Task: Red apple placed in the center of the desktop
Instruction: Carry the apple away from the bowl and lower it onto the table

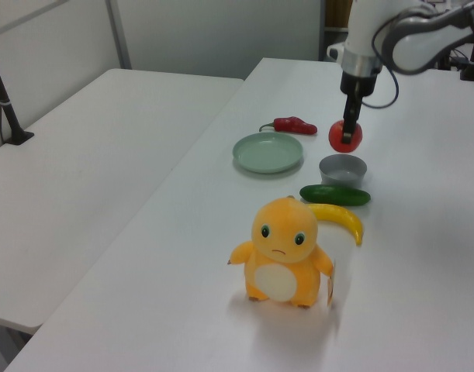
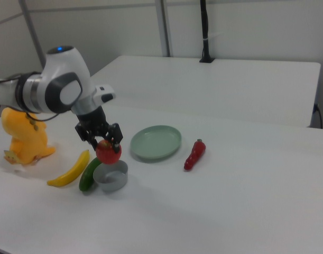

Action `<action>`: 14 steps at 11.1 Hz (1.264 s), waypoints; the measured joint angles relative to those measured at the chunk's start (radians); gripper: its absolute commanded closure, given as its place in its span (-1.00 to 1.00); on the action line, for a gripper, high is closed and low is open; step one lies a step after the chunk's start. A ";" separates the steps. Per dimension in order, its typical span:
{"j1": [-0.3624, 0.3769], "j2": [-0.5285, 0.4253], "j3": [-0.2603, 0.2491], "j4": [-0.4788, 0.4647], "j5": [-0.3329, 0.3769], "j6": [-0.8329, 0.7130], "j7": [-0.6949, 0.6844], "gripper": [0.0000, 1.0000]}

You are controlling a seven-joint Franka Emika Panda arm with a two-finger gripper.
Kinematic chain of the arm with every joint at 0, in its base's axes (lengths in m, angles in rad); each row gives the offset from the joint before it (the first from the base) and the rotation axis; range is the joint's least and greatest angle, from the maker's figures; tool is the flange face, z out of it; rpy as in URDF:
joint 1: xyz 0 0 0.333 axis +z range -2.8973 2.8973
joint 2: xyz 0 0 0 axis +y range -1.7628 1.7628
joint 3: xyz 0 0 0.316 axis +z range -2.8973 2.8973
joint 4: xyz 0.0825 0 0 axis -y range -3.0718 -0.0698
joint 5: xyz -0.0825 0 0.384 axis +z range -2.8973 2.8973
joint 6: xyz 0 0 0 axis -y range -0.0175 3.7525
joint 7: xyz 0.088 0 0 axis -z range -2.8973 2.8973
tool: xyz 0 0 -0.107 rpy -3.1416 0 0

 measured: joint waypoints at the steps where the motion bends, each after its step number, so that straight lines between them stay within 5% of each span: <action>1: -0.003 -0.002 -0.004 0.036 0.000 -0.042 0.001 0.84; 5: -0.032 0.001 -0.044 0.161 0.001 -0.174 -0.018 0.84; 9: -0.039 0.049 -0.152 0.203 0.002 -0.175 -0.171 0.89; 14: -0.091 0.126 -0.234 0.214 0.123 -0.114 -0.369 0.88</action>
